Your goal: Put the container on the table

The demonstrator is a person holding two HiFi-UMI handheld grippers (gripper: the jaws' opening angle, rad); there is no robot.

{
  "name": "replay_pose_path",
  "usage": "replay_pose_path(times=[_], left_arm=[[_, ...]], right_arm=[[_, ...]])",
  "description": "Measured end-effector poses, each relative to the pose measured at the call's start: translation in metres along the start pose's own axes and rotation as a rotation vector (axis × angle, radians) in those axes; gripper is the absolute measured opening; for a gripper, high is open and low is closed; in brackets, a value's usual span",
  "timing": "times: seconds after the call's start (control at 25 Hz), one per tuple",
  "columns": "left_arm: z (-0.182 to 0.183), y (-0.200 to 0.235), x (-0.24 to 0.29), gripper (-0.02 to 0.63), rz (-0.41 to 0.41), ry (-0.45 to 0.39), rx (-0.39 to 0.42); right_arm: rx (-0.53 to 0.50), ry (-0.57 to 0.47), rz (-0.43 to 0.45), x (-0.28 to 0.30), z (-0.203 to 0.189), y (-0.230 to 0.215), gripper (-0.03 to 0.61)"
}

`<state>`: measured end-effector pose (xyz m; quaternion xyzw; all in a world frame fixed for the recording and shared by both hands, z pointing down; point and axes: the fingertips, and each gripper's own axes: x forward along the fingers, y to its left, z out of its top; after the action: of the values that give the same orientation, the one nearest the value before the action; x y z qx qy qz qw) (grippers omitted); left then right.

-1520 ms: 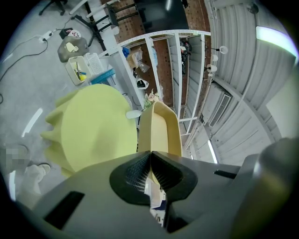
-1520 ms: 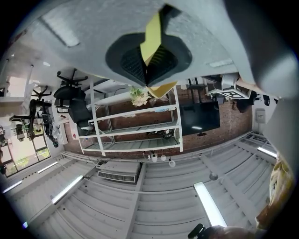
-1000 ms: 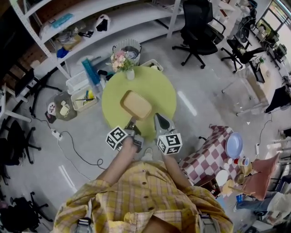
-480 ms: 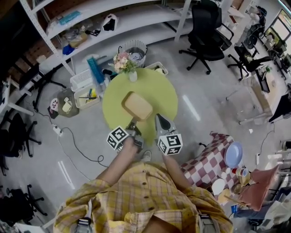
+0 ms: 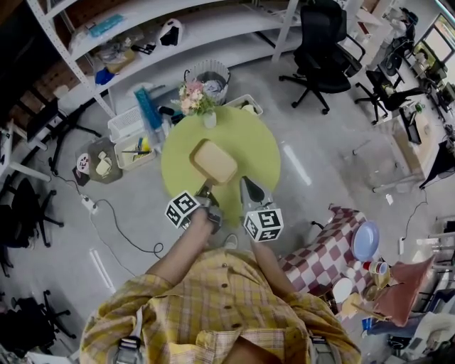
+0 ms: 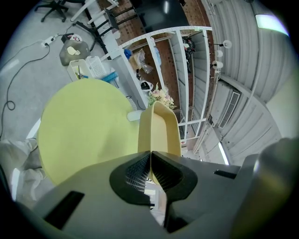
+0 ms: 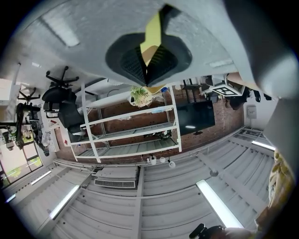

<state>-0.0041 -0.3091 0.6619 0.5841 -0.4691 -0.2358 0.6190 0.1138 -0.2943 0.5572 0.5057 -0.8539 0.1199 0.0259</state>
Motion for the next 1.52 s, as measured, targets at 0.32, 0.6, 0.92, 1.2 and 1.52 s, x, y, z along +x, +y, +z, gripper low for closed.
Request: replay_pose_path(times=[0.32,0.6,0.92,1.2,1.52], left_arm=[[0.009,0.008,0.017,0.018,0.011,0.029,0.004],[0.013,0.020,0.029,0.018,0.041,0.049,0.013],[0.012,0.038,0.042,0.018,0.068,0.076,0.042],[0.012,0.049,0.057,0.018,0.087,0.099,0.077],[0.010,0.072,0.066,0.018,0.119,0.107,0.069]], right_arm=[[-0.005,0.006,-0.023,0.012,-0.002,-0.006,-0.002],[-0.005,0.025,-0.017,0.021,-0.006,-0.005,-0.002],[-0.003,0.046,-0.018,0.022,-0.016,-0.005,-0.002],[0.002,0.047,-0.038,0.021,-0.015,-0.012,-0.002],[0.002,0.052,-0.048,0.014,-0.020,-0.014,-0.002]])
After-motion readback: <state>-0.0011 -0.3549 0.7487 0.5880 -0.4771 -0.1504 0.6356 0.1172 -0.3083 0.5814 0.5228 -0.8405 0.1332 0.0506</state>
